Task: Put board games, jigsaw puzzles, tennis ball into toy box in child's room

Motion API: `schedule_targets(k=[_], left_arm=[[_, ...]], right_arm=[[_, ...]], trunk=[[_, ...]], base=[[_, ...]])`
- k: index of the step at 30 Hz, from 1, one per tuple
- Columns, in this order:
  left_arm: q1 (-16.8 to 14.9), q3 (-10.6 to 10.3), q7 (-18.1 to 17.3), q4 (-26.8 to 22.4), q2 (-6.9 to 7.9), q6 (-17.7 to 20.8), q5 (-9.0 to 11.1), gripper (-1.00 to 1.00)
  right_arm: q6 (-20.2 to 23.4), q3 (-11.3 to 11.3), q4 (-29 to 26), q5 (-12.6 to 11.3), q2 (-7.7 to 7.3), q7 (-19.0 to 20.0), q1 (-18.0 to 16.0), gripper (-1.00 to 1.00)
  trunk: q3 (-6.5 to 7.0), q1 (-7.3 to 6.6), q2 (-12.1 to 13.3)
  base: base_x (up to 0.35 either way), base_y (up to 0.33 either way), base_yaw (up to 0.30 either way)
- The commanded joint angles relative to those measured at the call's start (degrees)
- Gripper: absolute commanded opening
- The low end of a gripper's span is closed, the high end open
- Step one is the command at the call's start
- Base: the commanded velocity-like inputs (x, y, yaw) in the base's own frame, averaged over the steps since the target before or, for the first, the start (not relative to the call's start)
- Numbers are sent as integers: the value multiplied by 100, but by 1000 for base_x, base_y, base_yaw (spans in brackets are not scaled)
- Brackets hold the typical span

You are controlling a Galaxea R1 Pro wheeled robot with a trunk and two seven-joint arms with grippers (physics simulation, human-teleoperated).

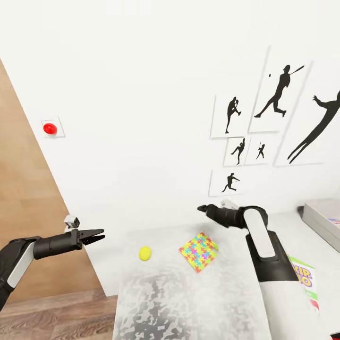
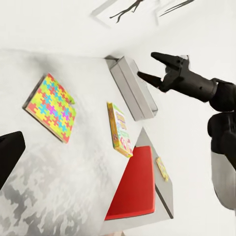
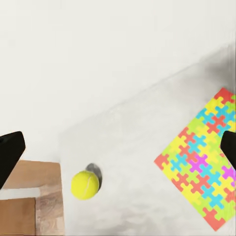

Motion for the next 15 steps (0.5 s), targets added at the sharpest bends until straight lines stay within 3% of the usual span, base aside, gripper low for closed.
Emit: schedule_targets(k=[1,3,5,7,11,15], left_arm=[[-4,-3,-4,-1,3,48,20,100],[-4,-5,-4,-3,3,48,21,100],[-4,-10,-2,-6,1,48,21,100],[-4,-12,0,-8,-3,48,19,100],[-4,-5,0,-10,1,49,18,100],[-4,-1,-3,-10,2,49,18,100]], right_arm=[[30,0,480,-35,100,-189,-342,100],[31,4,984,-25,206,-350,-643,100],[-77,5,2000,-9,387,-741,-1177,100],[-379,10,2736,0,458,-1015,-1510,100],[-1250,87,4310,69,512,-1334,-2165,100],[-1678,189,5200,277,522,-1390,-2528,100]], trunk=[[-14,3,-15],[-14,3,-15],[-14,3,-15],[-14,3,-15],[-14,3,-15],[-14,3,-15]], base=[[0,0,0],[0,0,0],[0,0,0],[0,0,0],[0,0,0],[0,0,0]])
